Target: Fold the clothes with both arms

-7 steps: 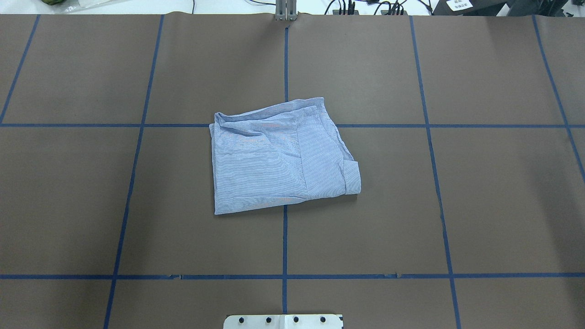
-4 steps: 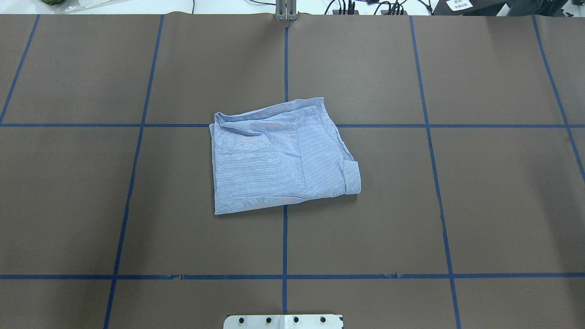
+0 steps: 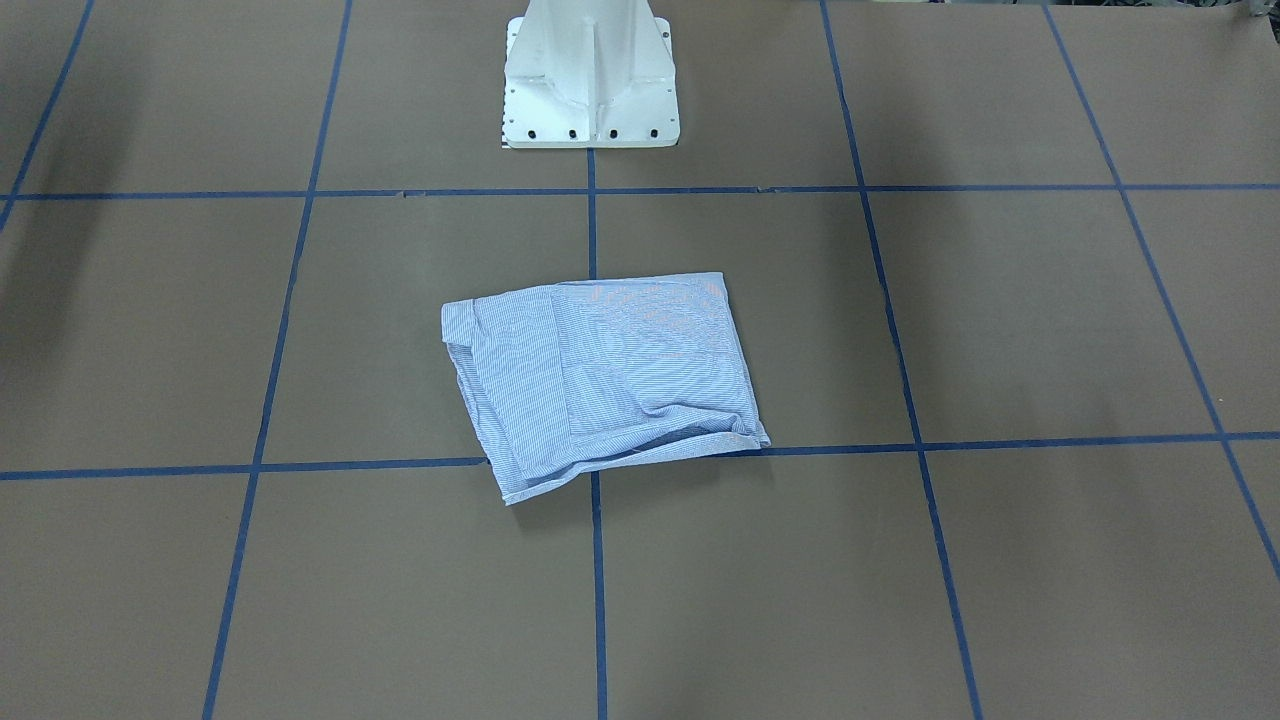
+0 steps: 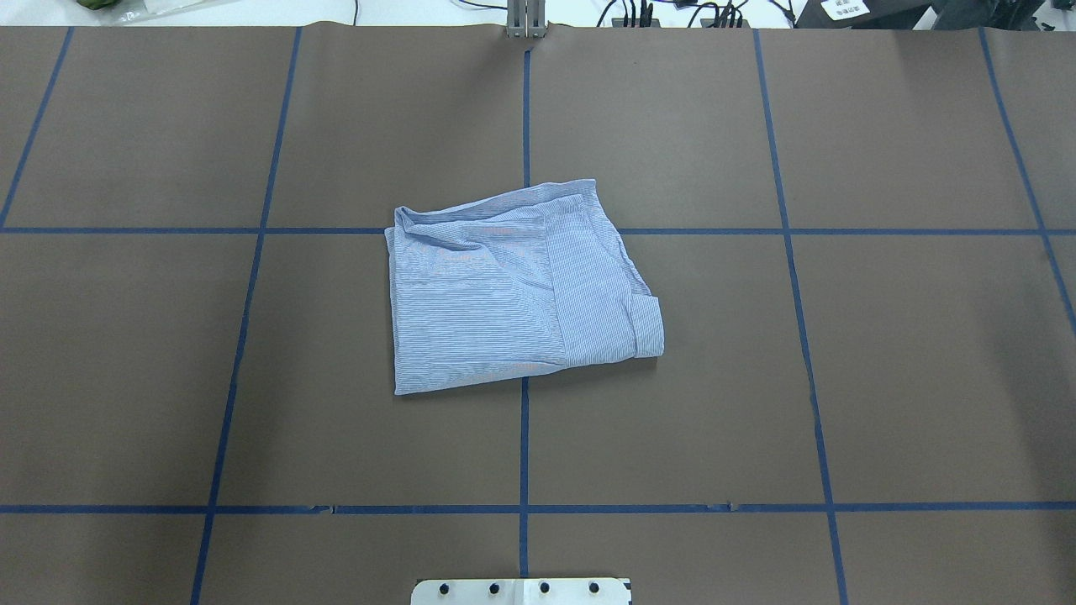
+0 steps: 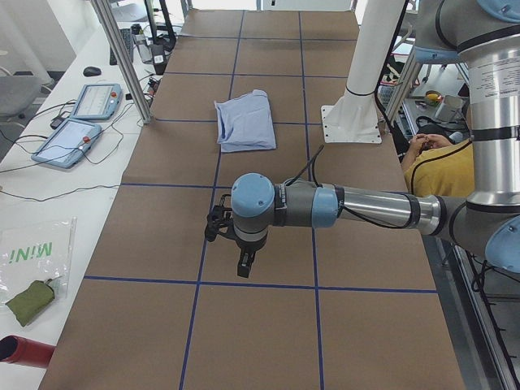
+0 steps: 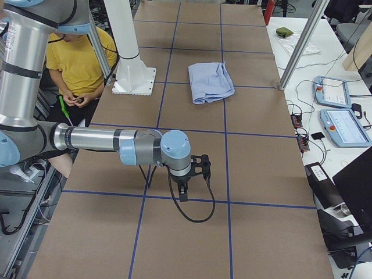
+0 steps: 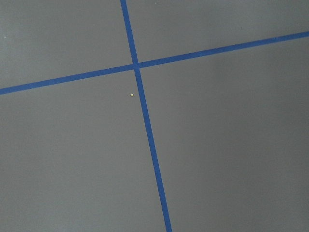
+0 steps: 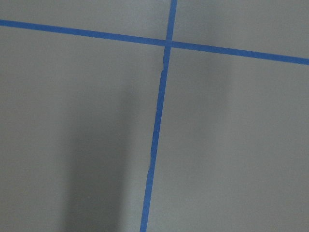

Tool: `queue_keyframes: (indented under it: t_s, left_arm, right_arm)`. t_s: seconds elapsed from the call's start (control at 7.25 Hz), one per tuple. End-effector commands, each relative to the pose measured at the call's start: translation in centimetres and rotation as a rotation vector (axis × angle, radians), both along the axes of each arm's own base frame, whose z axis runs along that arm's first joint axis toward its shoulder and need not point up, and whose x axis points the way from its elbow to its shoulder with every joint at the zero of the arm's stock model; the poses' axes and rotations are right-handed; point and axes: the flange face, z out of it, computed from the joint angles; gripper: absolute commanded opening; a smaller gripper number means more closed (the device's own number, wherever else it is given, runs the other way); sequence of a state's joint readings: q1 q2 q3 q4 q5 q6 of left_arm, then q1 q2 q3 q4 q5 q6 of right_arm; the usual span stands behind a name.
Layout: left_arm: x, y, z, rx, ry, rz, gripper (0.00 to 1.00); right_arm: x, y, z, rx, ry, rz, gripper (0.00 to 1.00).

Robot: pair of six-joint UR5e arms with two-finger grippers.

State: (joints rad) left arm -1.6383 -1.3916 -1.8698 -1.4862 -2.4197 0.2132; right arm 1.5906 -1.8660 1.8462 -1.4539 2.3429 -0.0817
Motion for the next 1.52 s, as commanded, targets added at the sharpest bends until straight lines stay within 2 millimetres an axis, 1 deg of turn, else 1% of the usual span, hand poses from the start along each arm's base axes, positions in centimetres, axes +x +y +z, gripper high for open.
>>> queue_keyframes:
  t_s: [0.0, 0.28, 0.41, 0.55, 0.83, 1.38]
  left_arm:
    - [-0.3, 0.2, 0.0, 0.006, -0.003, -0.003, 1.0]
    - [-0.3, 0.7, 0.2, 0.005, -0.003, -0.001, 1.0]
    - [-0.5, 0.8, 0.5, -0.001, -0.034, -0.004, 1.0]
    - [-0.7, 0.9, 0.7, -0.006, -0.069, -0.007, 1.0]
    - [-0.7, 0.9, 0.7, -0.007, -0.069, -0.008, 1.0]
    - [-0.7, 0.8, 0.8, -0.009, -0.069, -0.006, 1.0]
  right_arm:
    - [0.1, 0.2, 0.2, -0.007, 0.012, 0.009, 1.0]
    - [0.4, 0.4, 0.5, -0.067, 0.052, 0.014, 1.0]
    - [0.8, 0.7, 0.9, -0.109, 0.092, 0.015, 1.0]
    - [0.8, 1.0, 1.3, -0.117, 0.1, 0.013, 1.0]
    - [0.8, 1.0, 1.7, -0.114, 0.101, 0.002, 1.0]
    - [0.7, 1.3, 1.9, -0.117, 0.09, 0.002, 1.0]
